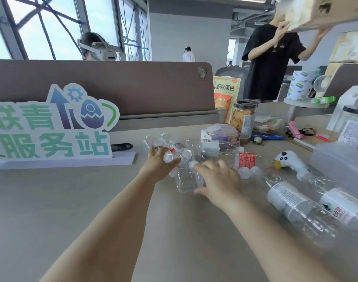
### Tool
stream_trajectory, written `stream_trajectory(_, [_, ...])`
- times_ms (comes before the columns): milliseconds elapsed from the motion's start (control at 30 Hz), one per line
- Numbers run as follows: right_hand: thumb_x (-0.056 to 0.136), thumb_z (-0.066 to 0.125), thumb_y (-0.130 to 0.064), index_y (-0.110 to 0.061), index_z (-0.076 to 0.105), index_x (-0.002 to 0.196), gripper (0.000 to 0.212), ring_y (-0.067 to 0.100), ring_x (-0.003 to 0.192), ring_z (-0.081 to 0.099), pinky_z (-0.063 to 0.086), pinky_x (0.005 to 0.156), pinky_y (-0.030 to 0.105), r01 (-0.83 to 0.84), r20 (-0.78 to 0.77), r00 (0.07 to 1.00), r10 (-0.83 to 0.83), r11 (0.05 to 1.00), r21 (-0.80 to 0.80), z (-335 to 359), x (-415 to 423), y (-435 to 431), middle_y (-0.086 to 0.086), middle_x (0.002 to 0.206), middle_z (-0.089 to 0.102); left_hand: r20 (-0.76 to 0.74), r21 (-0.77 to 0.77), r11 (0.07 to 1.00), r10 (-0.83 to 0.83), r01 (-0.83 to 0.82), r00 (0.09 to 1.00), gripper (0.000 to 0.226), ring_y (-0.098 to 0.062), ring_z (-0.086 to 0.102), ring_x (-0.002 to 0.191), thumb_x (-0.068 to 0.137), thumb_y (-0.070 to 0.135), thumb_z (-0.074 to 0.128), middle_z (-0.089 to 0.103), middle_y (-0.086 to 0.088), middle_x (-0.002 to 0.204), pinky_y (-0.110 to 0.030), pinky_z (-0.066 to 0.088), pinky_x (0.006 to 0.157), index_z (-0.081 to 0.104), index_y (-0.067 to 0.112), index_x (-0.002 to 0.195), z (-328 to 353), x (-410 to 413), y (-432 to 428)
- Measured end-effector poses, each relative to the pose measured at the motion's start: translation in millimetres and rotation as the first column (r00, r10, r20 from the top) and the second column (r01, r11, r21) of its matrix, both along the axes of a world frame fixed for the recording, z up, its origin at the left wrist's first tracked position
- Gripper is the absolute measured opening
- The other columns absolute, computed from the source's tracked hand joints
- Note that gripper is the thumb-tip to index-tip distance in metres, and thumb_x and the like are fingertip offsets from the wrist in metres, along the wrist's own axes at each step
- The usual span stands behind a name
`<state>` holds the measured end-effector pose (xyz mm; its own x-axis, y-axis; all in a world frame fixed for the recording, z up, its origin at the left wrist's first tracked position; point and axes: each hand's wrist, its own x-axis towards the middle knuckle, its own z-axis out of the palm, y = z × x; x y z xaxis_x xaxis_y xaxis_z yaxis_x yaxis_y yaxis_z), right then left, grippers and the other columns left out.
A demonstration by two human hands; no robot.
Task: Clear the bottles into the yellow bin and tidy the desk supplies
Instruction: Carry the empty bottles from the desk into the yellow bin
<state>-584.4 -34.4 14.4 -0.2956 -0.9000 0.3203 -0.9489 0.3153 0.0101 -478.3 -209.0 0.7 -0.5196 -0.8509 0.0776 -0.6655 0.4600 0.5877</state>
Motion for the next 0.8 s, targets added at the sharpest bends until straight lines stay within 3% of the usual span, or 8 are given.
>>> stream_trajectory(100, [0.082,0.063,-0.054,-0.037,0.035,0.138,0.065,0.022,0.119,0.041,0.042,0.083,0.031,-0.005,0.003,1.0,0.005,1.0,0.001,-2,-6,2,-0.01,0.136,0.046,-0.075,-0.033,0.998,0.059,-0.062,0.995,0.067,-0.022,0.052,0.094,0.077,0.055,0.067,0.019,-0.005,0.147,-0.035,0.049,0.084,0.041,0.027,0.132,3,-1,7])
stream_trajectory(233, [0.081,0.065,-0.053,-0.039,0.036,0.139,0.067,0.019,0.118,0.042,0.042,0.087,0.03,-0.022,0.025,0.999,0.022,1.0,0.005,-1,-9,14,-0.015,0.137,0.045,-0.078,-0.038,0.996,0.075,-0.078,0.994,0.055,-0.022,0.049,0.086,0.079,0.037,0.069,0.023,-0.006,0.142,-0.034,0.051,0.072,0.045,0.025,0.127,5,24,20])
stream_trajectory(333, [0.08,0.065,-0.053,-0.04,0.036,0.14,0.068,0.017,0.121,0.039,0.039,0.09,0.028,-0.044,0.048,0.998,0.043,0.999,0.017,1,8,26,-0.019,0.14,0.041,-0.113,-0.08,0.995,0.046,-0.056,0.992,0.052,-0.018,0.049,0.092,0.077,0.033,0.071,0.028,0.001,0.142,-0.031,0.051,0.075,0.049,0.032,0.124,0,76,38])
stream_trajectory(500, [0.08,0.065,-0.055,-0.044,0.034,0.141,0.069,0.016,0.123,0.037,0.039,0.092,0.028,-0.159,0.066,0.986,0.156,0.986,0.056,4,63,45,-0.021,0.141,0.038,-0.157,-0.069,0.996,0.053,-0.065,0.986,0.055,-0.018,0.043,0.122,0.076,0.025,0.075,0.029,0.006,0.147,-0.025,0.039,0.084,0.053,0.036,0.125,-2,186,91])
stream_trajectory(667, [0.081,0.065,-0.051,-0.039,0.031,0.144,0.072,0.017,0.129,0.034,0.034,0.103,0.029,-0.352,0.094,0.933,0.346,0.934,0.054,3,157,56,-0.018,0.144,0.036,-0.138,-0.112,0.977,0.165,-0.181,0.976,0.057,-0.017,0.041,0.125,0.072,0.019,0.076,0.037,0.002,0.144,-0.019,0.032,0.092,0.055,0.039,0.121,-4,310,146])
stream_trajectory(800, [0.081,0.066,-0.051,-0.034,0.033,0.144,0.073,0.017,0.13,0.036,0.033,0.105,0.03,-0.534,0.166,0.827,0.537,0.843,-0.065,7,255,60,-0.013,0.144,0.04,-0.153,-0.174,0.931,0.297,-0.322,0.942,0.057,-0.019,0.04,0.127,0.073,0.017,0.075,0.037,0.003,0.144,-0.022,0.032,0.094,0.052,0.039,0.121,2,420,192])
